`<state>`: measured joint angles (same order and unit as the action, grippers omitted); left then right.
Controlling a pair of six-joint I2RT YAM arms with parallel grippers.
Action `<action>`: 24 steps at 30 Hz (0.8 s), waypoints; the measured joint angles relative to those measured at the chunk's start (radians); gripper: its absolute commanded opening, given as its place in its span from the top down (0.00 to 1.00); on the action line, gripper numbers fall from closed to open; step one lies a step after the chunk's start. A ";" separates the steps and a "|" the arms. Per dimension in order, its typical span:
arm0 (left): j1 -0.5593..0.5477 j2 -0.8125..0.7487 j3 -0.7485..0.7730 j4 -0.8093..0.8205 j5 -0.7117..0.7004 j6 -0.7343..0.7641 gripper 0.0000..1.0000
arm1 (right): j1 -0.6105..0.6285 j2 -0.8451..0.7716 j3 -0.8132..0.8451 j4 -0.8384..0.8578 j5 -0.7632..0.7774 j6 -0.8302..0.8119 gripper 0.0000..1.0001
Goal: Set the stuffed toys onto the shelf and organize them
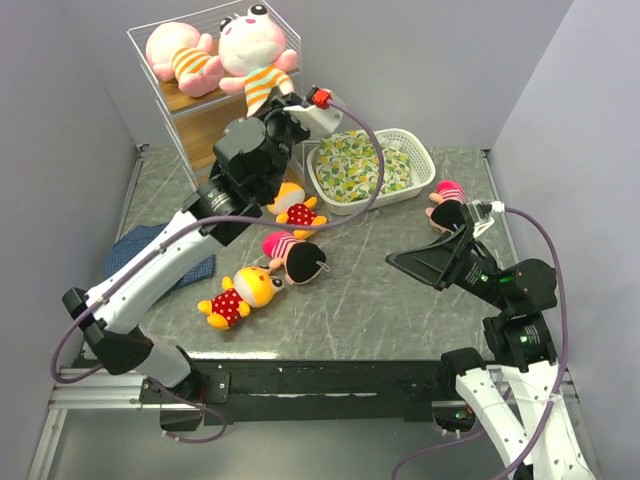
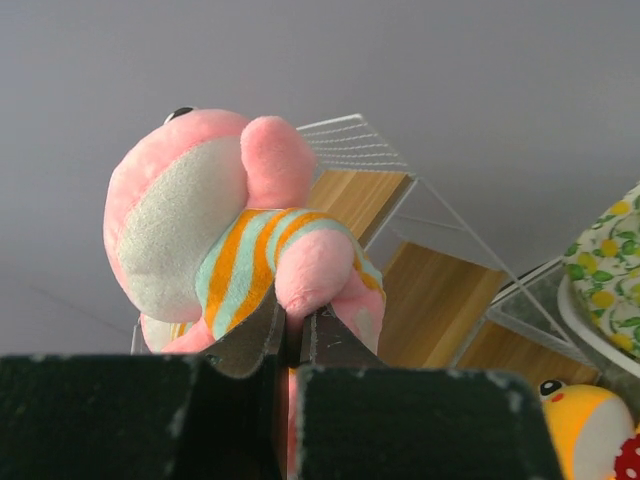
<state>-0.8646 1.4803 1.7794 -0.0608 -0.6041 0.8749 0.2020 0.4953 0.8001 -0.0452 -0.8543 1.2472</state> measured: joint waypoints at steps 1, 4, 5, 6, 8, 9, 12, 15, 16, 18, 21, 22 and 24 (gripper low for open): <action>0.021 0.011 0.000 0.011 0.000 0.003 0.99 | 0.000 -0.005 0.000 -0.007 0.000 -0.009 0.00; 0.062 0.048 0.018 0.026 0.000 0.008 0.99 | 0.000 -0.010 -0.001 -0.012 -0.001 -0.025 0.00; 0.073 0.069 0.039 0.029 0.001 0.012 0.99 | 0.000 -0.009 0.000 -0.015 -0.001 -0.034 0.00; 0.084 0.089 0.059 0.034 0.002 0.014 0.99 | 0.000 -0.008 0.001 -0.024 -0.001 -0.042 0.00; 0.114 0.135 0.105 0.049 0.002 0.026 0.99 | 0.000 -0.002 0.016 -0.055 0.000 -0.066 0.00; 0.127 0.149 0.114 0.053 0.002 0.029 0.99 | 0.000 0.005 0.031 -0.071 0.005 -0.080 0.00; 0.169 0.192 0.138 0.056 0.002 0.040 0.97 | 0.000 0.016 0.073 -0.092 0.016 -0.109 0.00; 0.198 0.230 0.162 0.053 0.016 0.037 0.94 | 0.000 0.017 0.090 -0.087 0.015 -0.116 0.00; 0.205 0.239 0.167 0.053 0.023 0.037 0.94 | 0.000 0.018 0.092 -0.083 0.016 -0.116 0.00; 0.215 0.255 0.173 0.053 0.035 0.039 0.94 | 0.000 0.023 0.092 -0.078 0.016 -0.116 0.00; 0.220 0.287 0.206 0.053 0.042 0.045 0.94 | 0.000 0.033 0.092 -0.071 0.019 -0.115 0.00; 0.220 0.300 0.222 0.055 0.046 0.047 0.94 | 0.000 0.037 0.092 -0.068 0.019 -0.114 0.00; 0.220 0.315 0.239 0.057 0.052 0.050 0.94 | 0.000 0.047 0.092 -0.055 0.019 -0.111 0.00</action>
<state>-0.6445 1.7958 2.0186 -0.0040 -0.5518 0.9245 0.2020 0.5423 0.8921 -0.0998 -0.8356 1.1362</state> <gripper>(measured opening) 0.067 0.997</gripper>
